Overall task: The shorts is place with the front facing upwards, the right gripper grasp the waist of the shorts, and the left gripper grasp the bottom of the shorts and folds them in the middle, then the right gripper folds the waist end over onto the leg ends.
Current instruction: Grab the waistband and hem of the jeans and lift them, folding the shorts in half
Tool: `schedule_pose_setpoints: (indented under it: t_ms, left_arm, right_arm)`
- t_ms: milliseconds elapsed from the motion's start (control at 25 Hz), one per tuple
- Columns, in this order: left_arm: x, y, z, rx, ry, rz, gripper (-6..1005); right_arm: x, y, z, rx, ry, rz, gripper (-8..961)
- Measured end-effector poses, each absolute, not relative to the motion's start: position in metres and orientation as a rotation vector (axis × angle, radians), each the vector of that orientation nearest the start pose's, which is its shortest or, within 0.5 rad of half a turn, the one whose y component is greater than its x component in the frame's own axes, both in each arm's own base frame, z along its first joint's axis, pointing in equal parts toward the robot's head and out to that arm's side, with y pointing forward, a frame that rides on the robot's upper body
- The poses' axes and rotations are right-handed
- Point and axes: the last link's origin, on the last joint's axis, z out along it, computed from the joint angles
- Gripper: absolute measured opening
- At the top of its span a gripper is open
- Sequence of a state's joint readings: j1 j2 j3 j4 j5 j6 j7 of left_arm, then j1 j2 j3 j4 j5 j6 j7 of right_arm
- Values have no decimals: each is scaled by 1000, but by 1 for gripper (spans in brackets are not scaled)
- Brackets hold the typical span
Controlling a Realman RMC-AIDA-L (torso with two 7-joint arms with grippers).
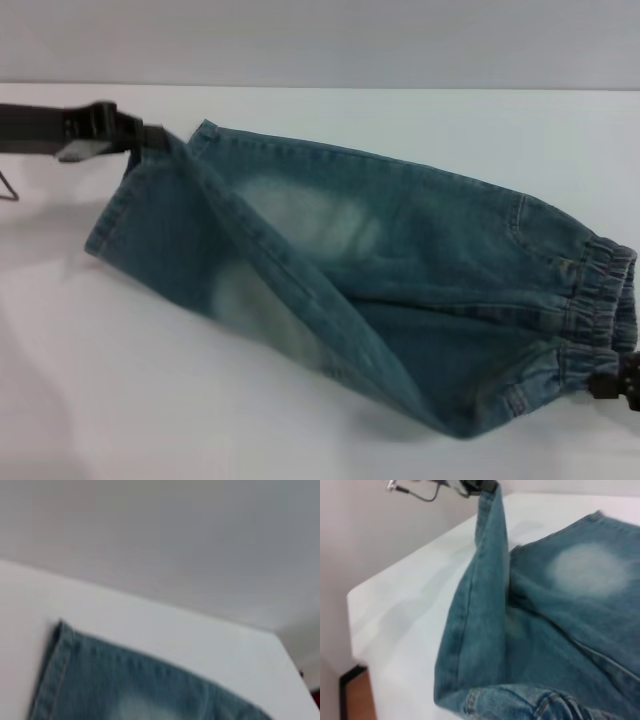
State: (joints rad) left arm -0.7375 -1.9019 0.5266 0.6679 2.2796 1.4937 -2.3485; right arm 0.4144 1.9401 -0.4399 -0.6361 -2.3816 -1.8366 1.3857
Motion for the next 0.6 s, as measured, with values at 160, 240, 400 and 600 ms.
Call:
schedule_pose_setpoints:
  t_ms: [160, 240, 400, 600]
  left_arm:
    - [-257, 410, 86, -2226, -1626, -625, 45]
    - [-258, 412, 87, -2196, -1617, -656, 45]
    - [-262, 416, 87, -2148, -1593, -681, 46]
    - [-263, 420, 84, -2124, -1563, -678, 47]
  right_arm:
    - [358, 241, 45, -2739, 992, 541, 2]
    - [364, 236, 40, -2702, 1012, 563, 2]
    - [369, 231, 33, -2626, 1035, 617, 3]
    - [373, 229, 27, -2547, 1044, 648, 2]
